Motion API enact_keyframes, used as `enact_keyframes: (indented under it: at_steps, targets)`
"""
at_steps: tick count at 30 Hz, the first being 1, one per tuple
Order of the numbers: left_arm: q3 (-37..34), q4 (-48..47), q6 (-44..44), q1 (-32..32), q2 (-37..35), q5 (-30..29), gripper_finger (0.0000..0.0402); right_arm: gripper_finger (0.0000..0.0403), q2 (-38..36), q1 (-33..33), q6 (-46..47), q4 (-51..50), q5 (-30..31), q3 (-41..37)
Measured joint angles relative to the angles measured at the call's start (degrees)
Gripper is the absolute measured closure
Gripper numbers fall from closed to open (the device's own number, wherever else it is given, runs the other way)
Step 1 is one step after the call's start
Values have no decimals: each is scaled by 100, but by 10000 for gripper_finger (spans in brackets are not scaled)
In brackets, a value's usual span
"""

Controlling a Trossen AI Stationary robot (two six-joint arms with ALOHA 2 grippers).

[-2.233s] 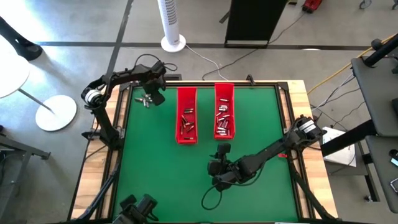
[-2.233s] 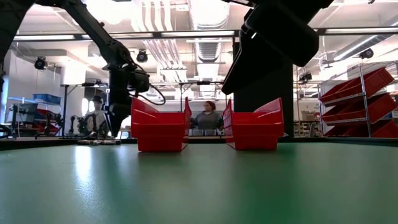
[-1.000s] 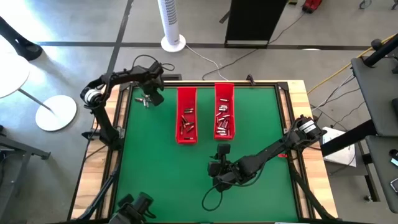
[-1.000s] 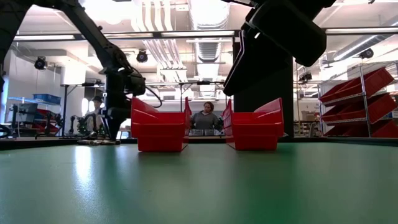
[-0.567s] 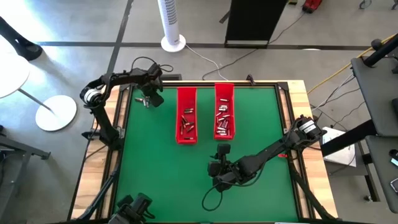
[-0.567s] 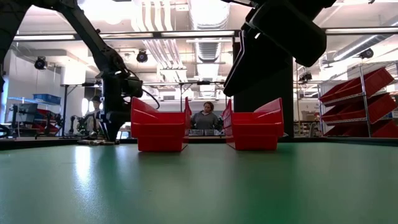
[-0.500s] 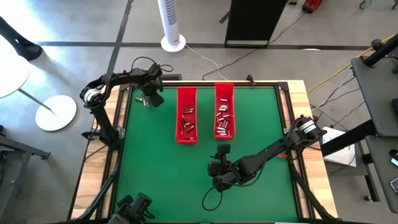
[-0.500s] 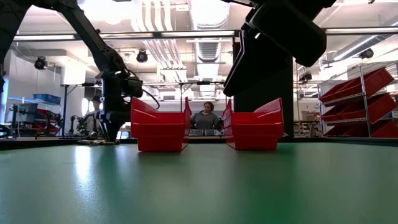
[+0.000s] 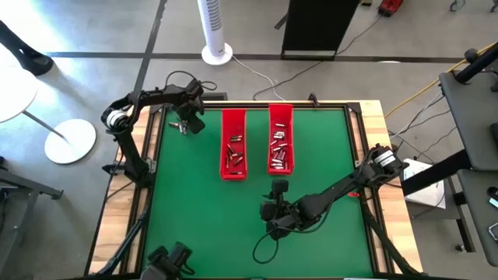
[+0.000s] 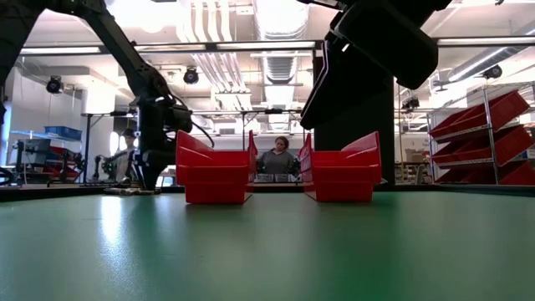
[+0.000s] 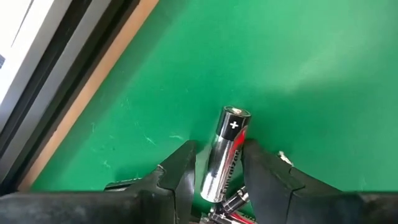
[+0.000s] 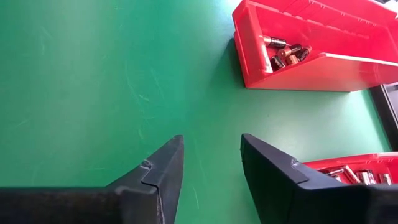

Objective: Sort batteries
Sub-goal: Put the silver battery into the right red bin

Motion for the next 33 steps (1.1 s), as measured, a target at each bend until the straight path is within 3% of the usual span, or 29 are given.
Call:
enact_keyframes:
  at_steps: [6,14,25,33]
  targets:
    - [7,5,112,0,89,-1,298,259,0,0,0,0,-2,0]
    - [73,-14,142,14,100,-7,377,249,0,0,-12,-2,-2,0]
    - [71,41,138,17,-52,-22,377,234,0,1,-13,-4,-2,0]
    - [49,41,138,26,-513,-61,378,246,0,0,-16,-5,-2,0]
